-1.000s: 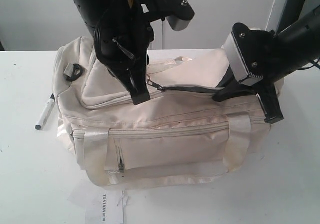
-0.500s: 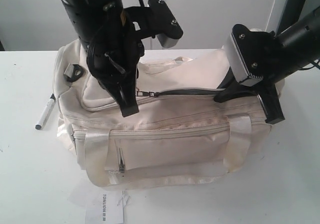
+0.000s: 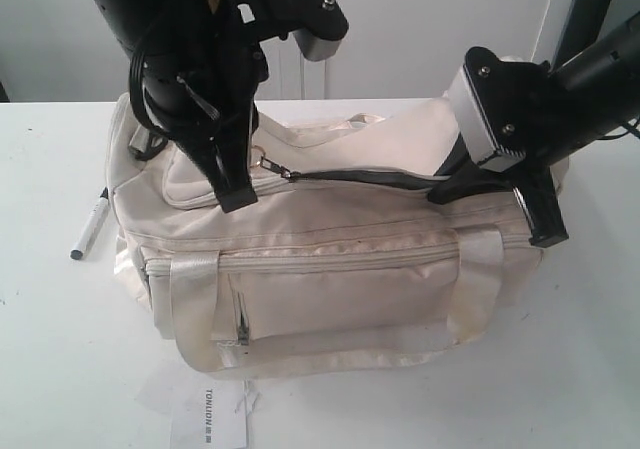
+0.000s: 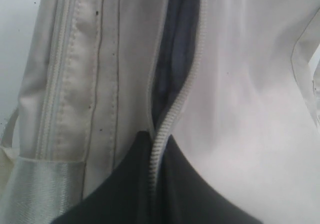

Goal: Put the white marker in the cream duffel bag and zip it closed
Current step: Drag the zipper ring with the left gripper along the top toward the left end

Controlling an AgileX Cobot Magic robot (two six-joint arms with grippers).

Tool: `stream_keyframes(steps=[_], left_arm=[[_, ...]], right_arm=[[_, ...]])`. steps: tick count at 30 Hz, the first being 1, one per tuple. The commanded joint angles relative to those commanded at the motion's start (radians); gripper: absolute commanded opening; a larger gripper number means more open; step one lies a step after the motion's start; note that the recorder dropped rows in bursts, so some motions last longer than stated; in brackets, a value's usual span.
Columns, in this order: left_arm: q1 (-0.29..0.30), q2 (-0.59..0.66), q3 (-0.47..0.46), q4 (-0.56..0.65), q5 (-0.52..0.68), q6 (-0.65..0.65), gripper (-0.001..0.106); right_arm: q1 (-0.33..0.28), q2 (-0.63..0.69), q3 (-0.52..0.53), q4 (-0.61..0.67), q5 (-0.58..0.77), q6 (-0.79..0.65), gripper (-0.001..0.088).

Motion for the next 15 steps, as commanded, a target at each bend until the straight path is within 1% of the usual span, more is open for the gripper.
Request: stream_keyframes(steps=[7,13,15], left_arm=[[0.0,0.0,0.0,0.027,0.0,0.0,0.0],[0.0,0.0,0.0,0.027,0.0,0.0,0.0],[0.01,0.0,0.0,0.013,0.0,0.0,0.0]], right_arm=[[0.0,0.0,0.0,0.0,0.0,0.0,0.0],[0.0,0.0,0.0,0.0,0.0,0.0,0.0],[0.0,0.0,0.0,0.0,0.0,0.0,0.0]])
